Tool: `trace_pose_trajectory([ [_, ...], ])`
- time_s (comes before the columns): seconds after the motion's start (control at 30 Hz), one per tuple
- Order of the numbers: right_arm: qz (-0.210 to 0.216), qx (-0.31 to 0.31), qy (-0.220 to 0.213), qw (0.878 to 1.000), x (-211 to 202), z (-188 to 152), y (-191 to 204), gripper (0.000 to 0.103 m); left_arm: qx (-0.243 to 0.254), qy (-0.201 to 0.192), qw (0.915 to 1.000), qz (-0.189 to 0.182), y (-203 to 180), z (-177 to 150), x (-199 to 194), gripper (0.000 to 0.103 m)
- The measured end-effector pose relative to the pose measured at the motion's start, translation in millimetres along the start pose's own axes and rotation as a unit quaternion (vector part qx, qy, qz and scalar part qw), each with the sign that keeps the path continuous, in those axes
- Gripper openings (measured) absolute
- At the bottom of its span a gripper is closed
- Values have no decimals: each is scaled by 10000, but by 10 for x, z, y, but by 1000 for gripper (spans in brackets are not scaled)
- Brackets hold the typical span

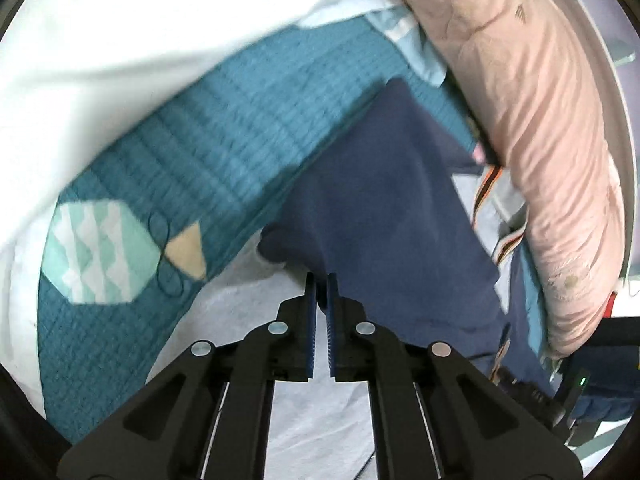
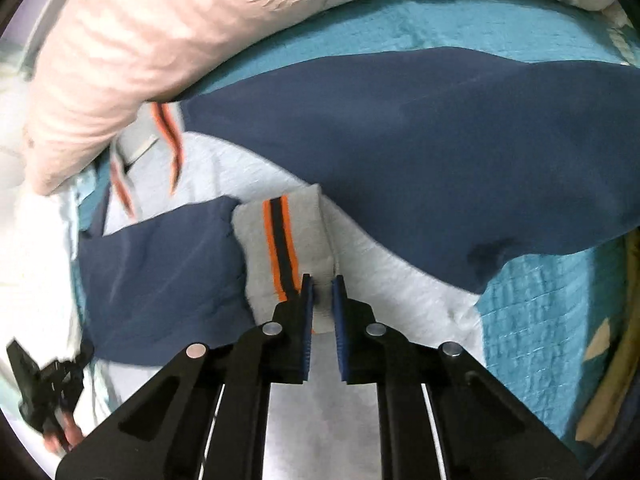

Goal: Fold large clothes
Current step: 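Hold the sleeve with both grippers and fold it over the jacket body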

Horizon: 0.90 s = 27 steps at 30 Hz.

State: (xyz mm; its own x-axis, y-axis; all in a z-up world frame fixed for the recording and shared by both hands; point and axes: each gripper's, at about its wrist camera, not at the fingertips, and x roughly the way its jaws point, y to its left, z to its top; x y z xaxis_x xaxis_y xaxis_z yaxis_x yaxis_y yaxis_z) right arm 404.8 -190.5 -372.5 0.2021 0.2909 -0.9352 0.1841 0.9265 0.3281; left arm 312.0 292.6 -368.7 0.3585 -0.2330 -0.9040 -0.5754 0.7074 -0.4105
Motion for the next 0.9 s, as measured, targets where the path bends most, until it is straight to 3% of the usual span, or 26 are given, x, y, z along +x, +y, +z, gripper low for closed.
trace_pose_trajectory([
  [0.07, -238, 117, -54, 9996, 22, 47, -53, 0, 21, -6, 9999, 102, 10, -60, 64, 4],
  [0.13, -1016, -181, -190, 9945, 45, 62, -63, 0, 169, -32, 9992, 361, 8, -99, 150, 5],
  [0.17, -1116, -204, 132, 9935, 130, 66, -119, 1, 211, 47, 9989, 415, -6, -113, 199, 5],
  [0.2, -925, -23, 301, 9953, 149, 62, -185, 1, 233, 160, 9987, 428, -10, -131, 226, 5],
  [0.27, -402, 313, 148, 9986, 4, 50, -302, 1, 364, 127, 9987, 344, -44, -175, 151, 5],
  [0.4, -319, -25, -197, 9993, -241, 26, -140, 3, 712, -3, 9966, 422, -215, -254, -61, 10],
  [0.57, 645, -598, -109, 9961, -347, -112, 521, 3, 1501, -174, 9883, 192, -612, -317, -168, 10],
  [0.7, 1291, -726, 407, 9881, -44, -388, 1068, 1, 1906, 191, 9813, 166, -822, -285, 140, 10],
  [0.8, 1106, -797, 624, 9887, 362, -514, 1446, 1, 1933, 369, 9800, 284, -780, -240, 376, 10],
  [0.9, 757, -453, 833, 9926, 622, -528, 1375, 0, 1824, 411, 9803, 638, -577, -152, 488, 7],
])
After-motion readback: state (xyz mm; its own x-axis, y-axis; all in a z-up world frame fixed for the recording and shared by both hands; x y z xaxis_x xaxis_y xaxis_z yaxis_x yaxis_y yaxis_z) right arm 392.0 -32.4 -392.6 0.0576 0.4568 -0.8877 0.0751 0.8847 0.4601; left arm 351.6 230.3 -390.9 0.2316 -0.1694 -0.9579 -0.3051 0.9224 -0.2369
